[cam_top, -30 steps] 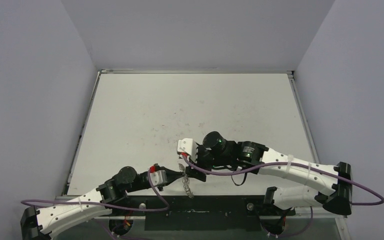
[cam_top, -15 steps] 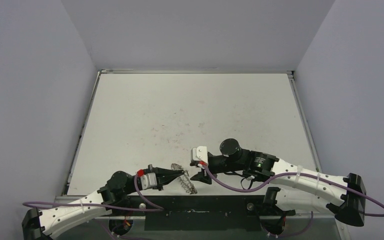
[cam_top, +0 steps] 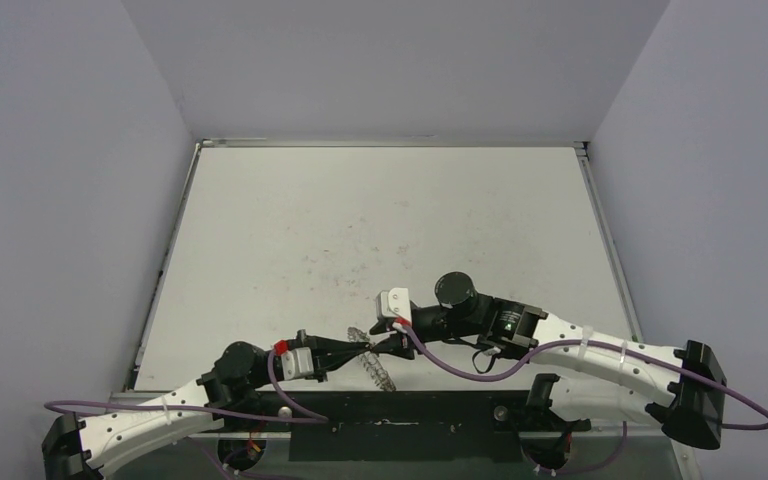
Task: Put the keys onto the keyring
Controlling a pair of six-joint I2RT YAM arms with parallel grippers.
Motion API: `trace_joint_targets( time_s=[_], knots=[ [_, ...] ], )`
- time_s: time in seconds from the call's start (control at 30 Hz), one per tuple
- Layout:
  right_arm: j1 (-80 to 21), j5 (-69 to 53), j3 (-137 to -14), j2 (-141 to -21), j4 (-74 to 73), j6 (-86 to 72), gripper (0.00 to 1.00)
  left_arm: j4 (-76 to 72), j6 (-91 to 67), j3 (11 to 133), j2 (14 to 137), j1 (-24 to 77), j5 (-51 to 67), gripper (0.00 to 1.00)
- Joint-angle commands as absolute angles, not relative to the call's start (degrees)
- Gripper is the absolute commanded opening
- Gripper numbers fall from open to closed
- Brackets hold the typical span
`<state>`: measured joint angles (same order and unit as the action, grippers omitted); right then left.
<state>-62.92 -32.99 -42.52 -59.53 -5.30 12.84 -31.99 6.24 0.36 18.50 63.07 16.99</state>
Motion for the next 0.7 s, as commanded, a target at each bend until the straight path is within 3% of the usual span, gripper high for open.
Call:
trace_joint_targets(
  time_s=[0.0, 0.23, 0.33, 0.43, 0.67],
  knots=[
    [-62.45, -35.96, -43.74, -61.97, -1.73, 13.01, 0.33, -38.01, 5.74, -0.7, 18.33, 63.38, 17.67, 0.0],
    [-62.26, -36.34, -45.16, -63.76, -4.33, 13.78, 0.28, -37.52, 5.73, -0.48, 17.96, 63.37, 17.49, 0.0],
    [-61.83, -35.32, -45.18, -62.82, -5.38, 13.72, 0.33, -36.78, 5.8, -0.44, 17.46, 63.37, 17.33, 0.0],
    [-61.55, -34.22, -44.98, -60.88, -6.69, 13.35, 0.45, -36.19, 5.81, -0.49, 17.06, 63.37, 17.08, 0.0],
    [-61.28, -34.09, -43.95, -57.99, -6.0, 11.55, 0.43, -35.79, 5.91, -0.36, 16.88, 63.37, 17.05, 0.0]
  ],
)
